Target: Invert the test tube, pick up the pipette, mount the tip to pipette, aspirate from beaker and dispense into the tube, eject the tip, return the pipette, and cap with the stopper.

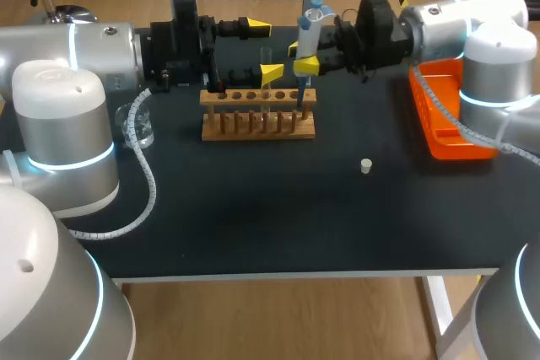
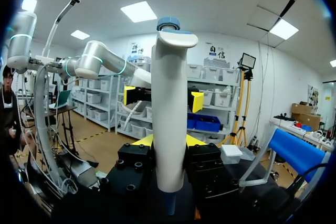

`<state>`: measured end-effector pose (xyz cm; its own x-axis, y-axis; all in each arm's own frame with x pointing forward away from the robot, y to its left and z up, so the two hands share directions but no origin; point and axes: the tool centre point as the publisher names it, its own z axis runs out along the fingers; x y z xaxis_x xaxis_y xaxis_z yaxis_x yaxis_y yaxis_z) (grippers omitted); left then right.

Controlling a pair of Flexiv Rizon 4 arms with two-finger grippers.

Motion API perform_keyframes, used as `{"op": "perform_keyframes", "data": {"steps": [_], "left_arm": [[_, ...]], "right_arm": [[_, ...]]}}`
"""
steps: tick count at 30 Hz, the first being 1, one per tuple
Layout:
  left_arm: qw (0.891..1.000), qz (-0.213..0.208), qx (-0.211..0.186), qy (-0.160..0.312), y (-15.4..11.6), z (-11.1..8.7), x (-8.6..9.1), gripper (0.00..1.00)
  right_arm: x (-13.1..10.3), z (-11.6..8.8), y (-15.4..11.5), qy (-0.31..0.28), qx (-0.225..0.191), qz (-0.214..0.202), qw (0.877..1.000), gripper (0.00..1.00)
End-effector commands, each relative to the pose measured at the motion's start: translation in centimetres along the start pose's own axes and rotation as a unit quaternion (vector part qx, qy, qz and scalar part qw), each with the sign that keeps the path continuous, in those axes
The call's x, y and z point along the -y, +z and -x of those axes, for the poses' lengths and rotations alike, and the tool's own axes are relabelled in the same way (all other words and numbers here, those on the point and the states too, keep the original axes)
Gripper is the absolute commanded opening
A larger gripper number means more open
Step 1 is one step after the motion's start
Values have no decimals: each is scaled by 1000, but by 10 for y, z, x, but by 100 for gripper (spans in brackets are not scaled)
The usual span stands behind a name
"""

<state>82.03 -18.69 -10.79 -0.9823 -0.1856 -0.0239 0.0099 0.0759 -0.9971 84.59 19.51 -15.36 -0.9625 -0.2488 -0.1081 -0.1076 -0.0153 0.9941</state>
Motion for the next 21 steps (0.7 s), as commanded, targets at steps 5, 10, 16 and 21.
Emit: {"op": "perform_keyframes", "data": {"steps": [5,10,16,21], "left_arm": [[1000,-2,2,1,-1,-1,-1,100],[1000,-2,2,1,-1,-1,-1,100],[1000,-2,2,1,-1,-1,-1,100],[1000,-2,2,1,-1,-1,-1,100]], "right_arm": [[4,2,22,2,-6,2,1000,0],[2,1,36,4,-11,4,1000,0],[1,1,49,4,-17,4,1000,0],[3,4,55,5,-18,4,1000,0]]}}
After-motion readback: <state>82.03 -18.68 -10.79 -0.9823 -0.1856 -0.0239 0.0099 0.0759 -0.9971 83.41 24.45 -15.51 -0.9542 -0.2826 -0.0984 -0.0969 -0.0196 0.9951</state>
